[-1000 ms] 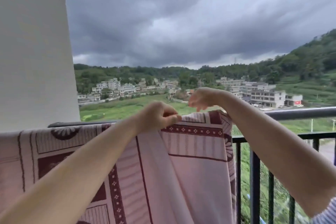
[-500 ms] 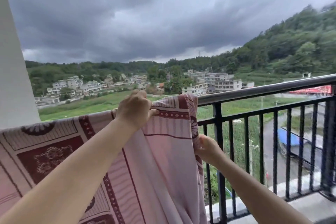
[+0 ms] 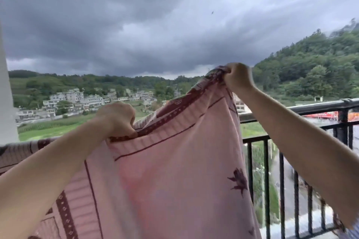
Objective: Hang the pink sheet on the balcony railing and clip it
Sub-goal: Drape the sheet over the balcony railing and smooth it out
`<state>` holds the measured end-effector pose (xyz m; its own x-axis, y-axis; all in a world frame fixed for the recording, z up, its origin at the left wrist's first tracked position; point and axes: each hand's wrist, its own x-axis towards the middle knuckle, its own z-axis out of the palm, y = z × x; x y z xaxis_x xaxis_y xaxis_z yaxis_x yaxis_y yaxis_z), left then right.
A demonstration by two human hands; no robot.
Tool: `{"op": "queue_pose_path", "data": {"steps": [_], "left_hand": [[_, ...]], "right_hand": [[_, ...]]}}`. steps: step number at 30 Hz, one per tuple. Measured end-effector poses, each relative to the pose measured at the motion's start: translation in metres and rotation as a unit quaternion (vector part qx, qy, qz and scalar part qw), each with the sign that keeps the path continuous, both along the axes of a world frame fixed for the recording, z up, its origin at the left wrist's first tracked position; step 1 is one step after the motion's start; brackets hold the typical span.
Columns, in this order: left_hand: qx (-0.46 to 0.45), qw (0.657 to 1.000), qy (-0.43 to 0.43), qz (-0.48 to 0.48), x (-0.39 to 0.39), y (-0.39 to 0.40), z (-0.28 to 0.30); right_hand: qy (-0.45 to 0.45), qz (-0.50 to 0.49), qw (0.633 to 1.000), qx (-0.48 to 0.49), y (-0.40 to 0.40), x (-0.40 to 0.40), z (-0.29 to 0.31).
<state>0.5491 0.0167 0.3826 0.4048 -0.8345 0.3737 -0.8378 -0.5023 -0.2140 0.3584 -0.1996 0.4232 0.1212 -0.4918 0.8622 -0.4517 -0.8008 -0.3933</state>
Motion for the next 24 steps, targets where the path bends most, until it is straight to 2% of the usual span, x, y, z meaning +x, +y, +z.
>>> {"op": "queue_pose_path", "data": {"steps": [3, 7, 10, 12, 13, 14, 16, 17, 18, 19, 20, 22, 24], "left_hand": [[-0.042, 0.997, 0.051, -0.028, -0.011, -0.021, 0.016], [-0.112, 0.989, 0.084, -0.039, -0.026, -0.081, 0.022], [-0.247, 0.965, 0.073, 0.045, -0.025, -0.122, 0.025], [-0.319, 0.941, 0.05, 0.101, -0.017, -0.142, 0.029], [-0.303, 0.944, 0.055, 0.119, -0.016, -0.151, 0.029], [-0.246, 0.958, 0.072, 0.127, -0.016, -0.16, 0.025], [-0.064, 0.98, 0.144, 0.12, -0.023, -0.177, 0.01], [0.026, 0.976, 0.181, 0.121, -0.027, -0.184, 0.0], [0.09, 0.968, 0.198, 0.122, -0.03, -0.188, -0.007], [0.106, 0.97, 0.19, 0.11, -0.034, -0.189, -0.01], [0.078, 0.978, 0.173, 0.087, -0.037, -0.188, -0.011], [-0.085, 0.987, 0.136, 0.032, -0.051, -0.179, -0.009], [-0.21, 0.97, 0.11, -0.057, -0.074, -0.166, -0.015]], "right_hand": [[0.02, -0.017, 0.998, -0.057, -0.027, 0.024, 0.04], [0.044, -0.009, 0.997, -0.064, -0.075, 0.044, 0.076], [0.178, 0.027, 0.983, -0.025, -0.108, 0.067, 0.062], [0.308, 0.059, 0.949, 0.009, -0.119, 0.071, 0.035], [0.368, 0.083, 0.926, 0.024, -0.121, 0.067, 0.02], [0.425, 0.112, 0.897, 0.038, -0.12, 0.059, 0.007], [0.518, 0.147, 0.842, 0.046, -0.111, 0.034, -0.015], [0.539, 0.16, 0.826, 0.043, -0.108, 0.021, -0.025], [0.536, 0.179, 0.824, 0.049, -0.105, 0.009, -0.033], [0.502, 0.207, 0.837, 0.065, -0.103, -0.002, -0.038], [0.447, 0.234, 0.859, 0.08, -0.1, -0.014, -0.043], [0.312, 0.249, 0.914, 0.073, -0.098, -0.035, -0.054], [0.133, 0.229, 0.964, 0.016, -0.099, -0.059, -0.078]]}}
